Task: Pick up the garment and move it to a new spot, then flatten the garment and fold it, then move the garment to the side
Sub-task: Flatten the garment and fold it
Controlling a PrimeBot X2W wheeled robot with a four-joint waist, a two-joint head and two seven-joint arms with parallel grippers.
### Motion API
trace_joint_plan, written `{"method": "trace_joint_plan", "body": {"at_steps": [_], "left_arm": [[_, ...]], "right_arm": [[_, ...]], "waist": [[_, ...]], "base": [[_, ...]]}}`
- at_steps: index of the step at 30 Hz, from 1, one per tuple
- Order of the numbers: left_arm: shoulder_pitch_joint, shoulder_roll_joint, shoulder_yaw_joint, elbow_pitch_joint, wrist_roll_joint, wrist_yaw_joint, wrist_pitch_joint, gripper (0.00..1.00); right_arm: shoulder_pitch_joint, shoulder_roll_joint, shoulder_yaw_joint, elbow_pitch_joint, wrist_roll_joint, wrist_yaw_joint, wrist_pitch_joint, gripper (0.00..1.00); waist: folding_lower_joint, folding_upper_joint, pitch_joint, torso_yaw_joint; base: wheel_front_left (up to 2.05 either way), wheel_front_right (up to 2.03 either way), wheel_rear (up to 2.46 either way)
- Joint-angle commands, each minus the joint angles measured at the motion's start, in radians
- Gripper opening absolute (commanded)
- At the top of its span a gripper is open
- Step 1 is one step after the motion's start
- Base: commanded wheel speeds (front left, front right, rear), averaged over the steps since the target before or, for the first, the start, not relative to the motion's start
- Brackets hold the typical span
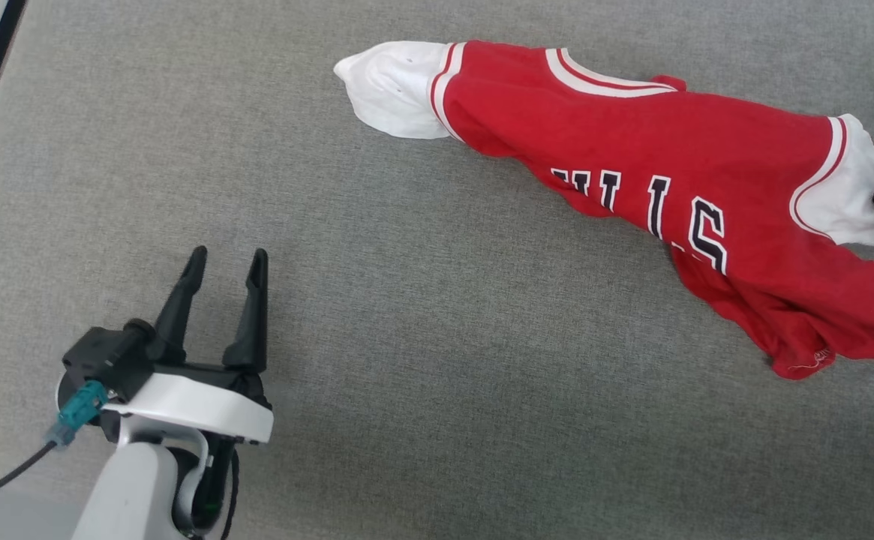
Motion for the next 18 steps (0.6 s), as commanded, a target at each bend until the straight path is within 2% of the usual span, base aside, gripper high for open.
{"method": "trace_joint_plan", "body": {"at_steps": [1, 3, 4, 6, 7, 11, 15, 18], "left_arm": [[-0.018, 0.002, 0.007, 0.000, 0.015, -0.006, -0.002, 1.00], [-0.025, 0.006, 0.015, 0.000, 0.018, -0.009, -0.002, 1.00], [-0.029, 0.010, 0.016, -0.001, 0.023, -0.011, -0.002, 1.00], [-0.042, 0.022, 0.011, -0.002, 0.022, -0.013, -0.002, 1.00], [-0.054, 0.034, 0.003, -0.003, 0.027, -0.013, -0.002, 1.00], [-0.136, 0.129, -0.088, -0.007, 0.017, -0.014, -0.002, 1.00], [-0.297, 0.276, -0.236, -0.011, -0.047, -0.014, 0.033, 1.00], [-0.451, 0.379, -0.364, -0.012, -0.142, -0.014, 0.098, 1.00]], "right_arm": [[0.007, 0.004, 0.014, 0.014, 0.000, 0.000, 0.008, 1.00], [0.011, 0.007, 0.027, 0.025, 0.003, 0.000, 0.011, 1.00], [0.011, 0.011, 0.027, 0.033, 0.007, 0.000, 0.008, 0.71], [0.007, 0.021, 0.027, 0.043, 0.005, 0.000, 0.000, 0.05], [0.003, 0.026, 0.025, 0.049, 0.003, 0.000, -0.003, 0.00], [-0.014, 0.044, 0.023, 0.064, -0.001, 0.000, -0.019, 0.00], [-0.033, 0.058, 0.033, 0.061, 0.000, 0.000, -0.029, 0.00], [-0.052, 0.069, 0.036, 0.056, -0.001, 0.000, -0.029, 0.00]], "waist": [[0.0000, 0.0000, 0.002, -0.002], [0.0000, 0.0000, 0.005, -0.006], [0.0000, 0.0000, 0.006, -0.009], [0.0000, 0.0000, 0.008, -0.017], [0.0000, 0.0000, 0.009, -0.021], [0.0000, 0.0000, 0.012, -0.042], [0.0000, 0.0000, 0.022, -0.064], [0.0000, 0.0000, 0.043, -0.082]], "base": [[0.00, 0.00, 0.00], [0.00, 0.00, 0.00], [0.00, 0.00, 0.00], [0.00, 0.00, 0.00], [0.00, 0.00, 0.00], [0.00, 0.00, 0.00], [0.00, 0.00, 0.00], [0.00, 0.00, 0.00]]}}
